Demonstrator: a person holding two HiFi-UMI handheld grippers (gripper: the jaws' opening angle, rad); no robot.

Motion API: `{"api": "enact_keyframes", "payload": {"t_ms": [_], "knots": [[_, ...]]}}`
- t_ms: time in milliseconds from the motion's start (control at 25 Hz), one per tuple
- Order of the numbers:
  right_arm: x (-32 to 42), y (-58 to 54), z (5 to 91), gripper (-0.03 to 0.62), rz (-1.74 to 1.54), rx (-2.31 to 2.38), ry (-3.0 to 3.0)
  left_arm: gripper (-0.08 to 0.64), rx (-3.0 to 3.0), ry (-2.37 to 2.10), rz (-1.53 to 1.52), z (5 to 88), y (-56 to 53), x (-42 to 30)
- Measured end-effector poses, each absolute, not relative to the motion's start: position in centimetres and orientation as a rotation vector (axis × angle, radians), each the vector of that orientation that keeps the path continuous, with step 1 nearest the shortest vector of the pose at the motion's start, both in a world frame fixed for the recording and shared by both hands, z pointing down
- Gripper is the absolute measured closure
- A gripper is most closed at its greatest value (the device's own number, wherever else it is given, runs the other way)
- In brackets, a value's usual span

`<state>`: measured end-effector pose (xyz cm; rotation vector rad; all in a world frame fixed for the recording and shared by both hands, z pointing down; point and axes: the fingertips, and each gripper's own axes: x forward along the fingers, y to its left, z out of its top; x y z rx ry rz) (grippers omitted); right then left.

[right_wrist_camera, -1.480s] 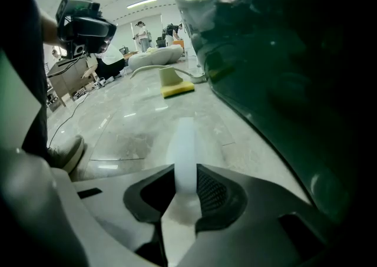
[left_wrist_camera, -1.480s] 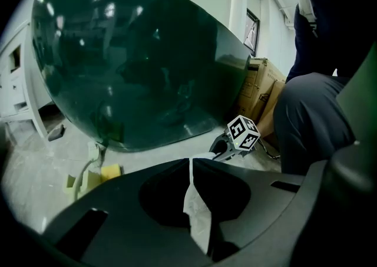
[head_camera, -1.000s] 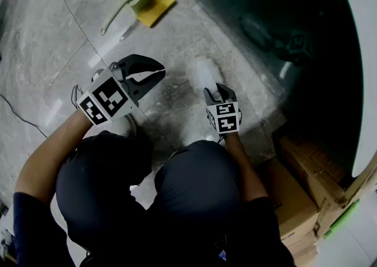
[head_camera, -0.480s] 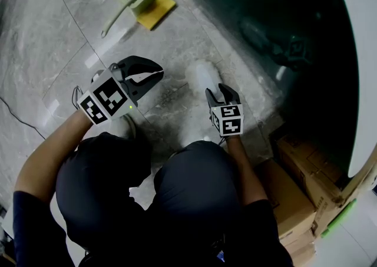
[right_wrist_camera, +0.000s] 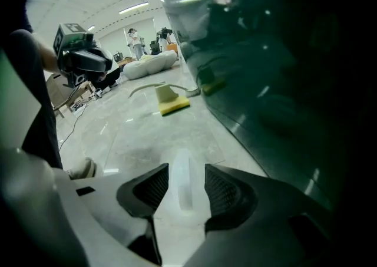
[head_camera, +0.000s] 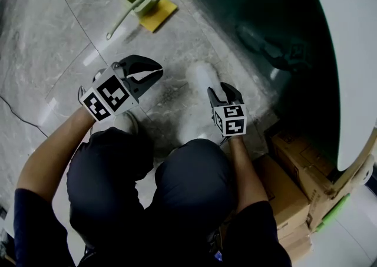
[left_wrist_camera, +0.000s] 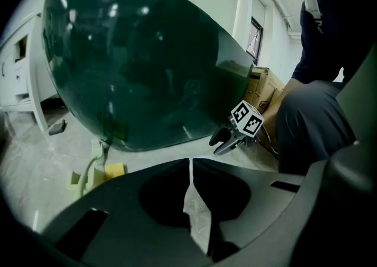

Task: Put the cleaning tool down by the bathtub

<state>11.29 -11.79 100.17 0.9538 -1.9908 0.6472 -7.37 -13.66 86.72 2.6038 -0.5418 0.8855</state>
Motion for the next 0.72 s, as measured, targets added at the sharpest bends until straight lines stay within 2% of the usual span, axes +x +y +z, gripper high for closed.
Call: {"api": "enact_keyframes", "payload": {"t_ms": [320, 720], "knots": [[11.4, -11.6, 88.2, 0.391, 0.682, 0.99, -1.997, 0.517, 2.55, -0.582, 0.924, 77.3, -13.8, -9.9], [10.8, -12.1, 68.4, 0.39, 0.669, 1.027, -2.04, 0.517, 2.549, -0.616, 0.899, 59.9, -13.0, -9.6]]}}
